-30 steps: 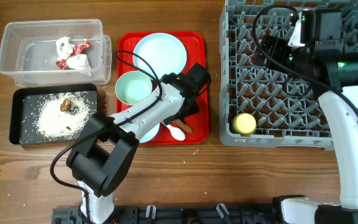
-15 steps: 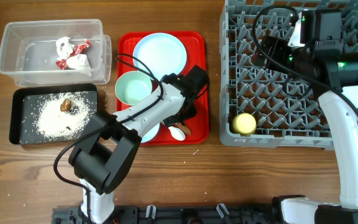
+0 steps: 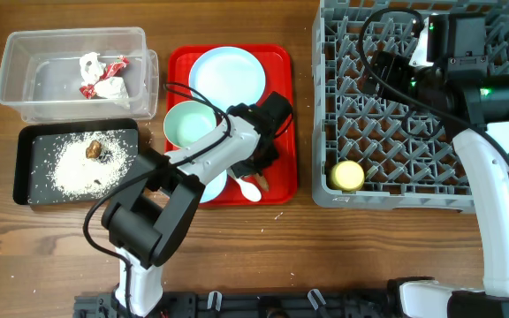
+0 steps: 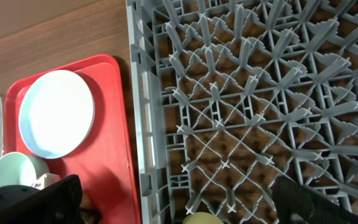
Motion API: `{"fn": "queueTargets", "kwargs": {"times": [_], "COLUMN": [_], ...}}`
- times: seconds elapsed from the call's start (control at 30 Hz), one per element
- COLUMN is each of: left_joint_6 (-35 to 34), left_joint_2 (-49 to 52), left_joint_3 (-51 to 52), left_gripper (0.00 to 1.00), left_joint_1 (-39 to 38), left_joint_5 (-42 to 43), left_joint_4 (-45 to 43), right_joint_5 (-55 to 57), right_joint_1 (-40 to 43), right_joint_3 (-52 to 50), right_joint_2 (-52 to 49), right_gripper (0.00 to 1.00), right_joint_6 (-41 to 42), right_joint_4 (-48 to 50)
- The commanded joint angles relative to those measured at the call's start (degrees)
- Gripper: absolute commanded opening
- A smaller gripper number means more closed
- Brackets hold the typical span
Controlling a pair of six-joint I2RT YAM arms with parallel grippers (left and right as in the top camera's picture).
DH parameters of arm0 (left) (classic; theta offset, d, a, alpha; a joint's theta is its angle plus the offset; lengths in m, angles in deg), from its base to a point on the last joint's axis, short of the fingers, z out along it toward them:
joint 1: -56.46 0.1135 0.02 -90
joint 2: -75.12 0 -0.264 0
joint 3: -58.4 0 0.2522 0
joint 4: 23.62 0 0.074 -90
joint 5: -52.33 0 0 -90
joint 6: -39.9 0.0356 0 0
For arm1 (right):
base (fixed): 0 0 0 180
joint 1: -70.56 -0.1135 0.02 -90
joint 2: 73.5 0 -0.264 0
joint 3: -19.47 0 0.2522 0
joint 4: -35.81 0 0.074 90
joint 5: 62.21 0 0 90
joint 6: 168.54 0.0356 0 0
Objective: Sort waste into correct bins and load items into the dishwasher rack
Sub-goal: 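Carry the bread stick left and drop it into the clear bin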
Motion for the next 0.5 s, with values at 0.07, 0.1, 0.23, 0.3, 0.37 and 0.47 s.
{"fn": "queueTargets", "kwargs": {"times": [0.07, 0.1, 0.23, 0.3, 0.37, 0.47], "left_joint_6": [5.49, 6.99, 13.92, 15.85, 16.61, 16.61], "left_joint_2": [1.29, 1.2, 0.24, -0.68, -2.01, -5.33], "left_joint_3": [-3.19, -4.57, -13.38, -17.81, -21.62, -24.61], "left_gripper": [0.04, 0.04, 0.04, 0.04, 0.04, 0.04], "left_joint_1": [0.98, 0.98, 1.22, 1.86, 3.37, 9.9], "left_joint_5": [1.07, 1.07, 0.79, 0.57, -2.08, -6.62], "left_joint_4": [-2.12, -1.81, 2.95, 5.14, 7.5, 9.01], "right_joint_5": [-0.46, -0.48, -0.46, -0.48, -0.48, -0.48], "right_joint_1": [-0.09, -0.09, -0.09, -0.09, -0.09, -0.09], "right_joint_3": [0.44, 0.44, 0.44, 0.44, 0.44, 0.44], "right_joint_2": [0.04, 0.04, 0.04, 0.04, 0.04, 0.04], "right_gripper": [1.0, 1.0, 1.0, 1.0, 0.99, 1.0], "right_joint_6": [-0.83, -0.76, -0.79, -0.76, -0.74, -0.74], "right_joint_4": [-0.17, -0.17, -0.11, 0.09, 0.2, 0.22]}}
